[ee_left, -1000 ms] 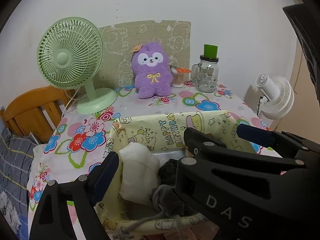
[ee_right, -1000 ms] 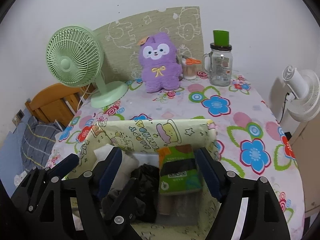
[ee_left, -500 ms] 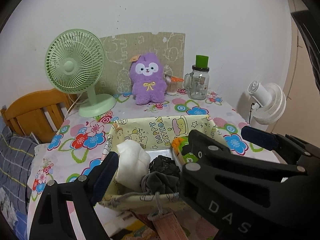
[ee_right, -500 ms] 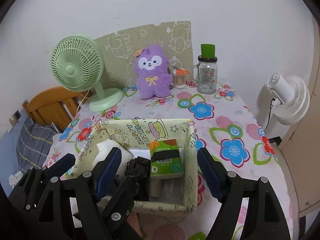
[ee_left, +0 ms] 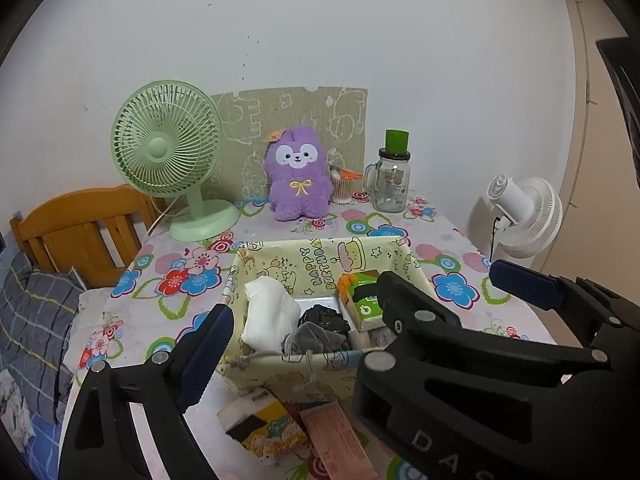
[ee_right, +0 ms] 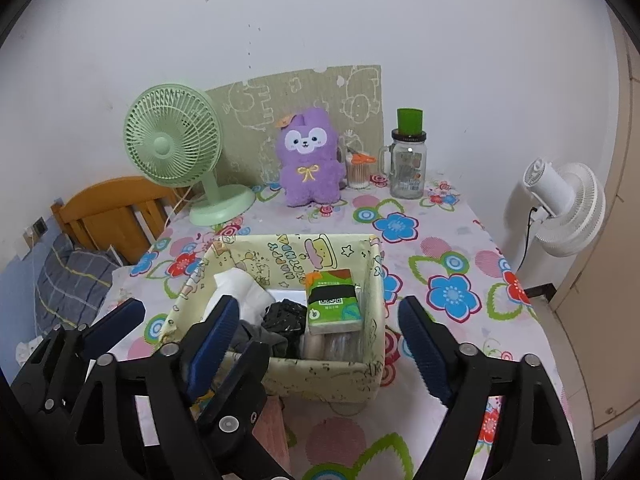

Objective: Organize soft objects
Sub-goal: 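Withdraw both tools from the basket toward the yellow and pink packs, then grasp the yellow tissue pack with left tool while right tool grasps pink packet, then lift both packs and carry them over the basket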

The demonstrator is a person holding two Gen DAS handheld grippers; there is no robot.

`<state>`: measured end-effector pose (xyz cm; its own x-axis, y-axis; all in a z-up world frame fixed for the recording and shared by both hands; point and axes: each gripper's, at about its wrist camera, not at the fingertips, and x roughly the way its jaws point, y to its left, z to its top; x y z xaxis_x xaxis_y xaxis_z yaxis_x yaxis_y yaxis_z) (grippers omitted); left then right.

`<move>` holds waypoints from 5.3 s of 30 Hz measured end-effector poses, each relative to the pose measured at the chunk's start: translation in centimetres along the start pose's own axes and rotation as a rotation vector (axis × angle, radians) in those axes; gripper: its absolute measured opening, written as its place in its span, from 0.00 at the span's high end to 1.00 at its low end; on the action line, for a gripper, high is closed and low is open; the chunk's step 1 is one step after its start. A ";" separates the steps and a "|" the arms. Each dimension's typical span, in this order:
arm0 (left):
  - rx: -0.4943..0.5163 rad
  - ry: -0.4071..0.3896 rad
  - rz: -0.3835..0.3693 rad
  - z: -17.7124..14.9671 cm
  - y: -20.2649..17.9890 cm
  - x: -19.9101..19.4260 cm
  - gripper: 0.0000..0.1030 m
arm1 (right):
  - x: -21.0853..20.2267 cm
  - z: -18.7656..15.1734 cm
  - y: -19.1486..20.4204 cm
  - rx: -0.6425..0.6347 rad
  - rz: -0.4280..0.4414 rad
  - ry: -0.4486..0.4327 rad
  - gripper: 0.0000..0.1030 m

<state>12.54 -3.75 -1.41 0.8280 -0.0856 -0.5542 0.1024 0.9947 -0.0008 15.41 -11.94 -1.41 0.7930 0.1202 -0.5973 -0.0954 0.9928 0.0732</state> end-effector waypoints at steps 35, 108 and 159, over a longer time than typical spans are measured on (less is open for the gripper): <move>-0.016 0.015 0.036 -7.8 0.9 -3.4 0.03 | -2.7 -8.0 2.3 -0.054 0.011 -0.013 0.13; 0.057 0.233 0.092 -10.9 3.4 7.0 0.17 | 6.0 -11.5 2.0 0.003 0.002 0.199 0.60; 0.045 0.146 -0.009 -11.3 -1.3 -1.1 0.63 | -0.3 -12.5 -0.2 0.034 -0.033 0.096 0.59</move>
<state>5.25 -4.32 -10.19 0.7382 -0.0824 -0.6695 0.1367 0.9902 0.0288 7.70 -12.17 -11.19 0.7336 0.0889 -0.6738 -0.0488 0.9957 0.0783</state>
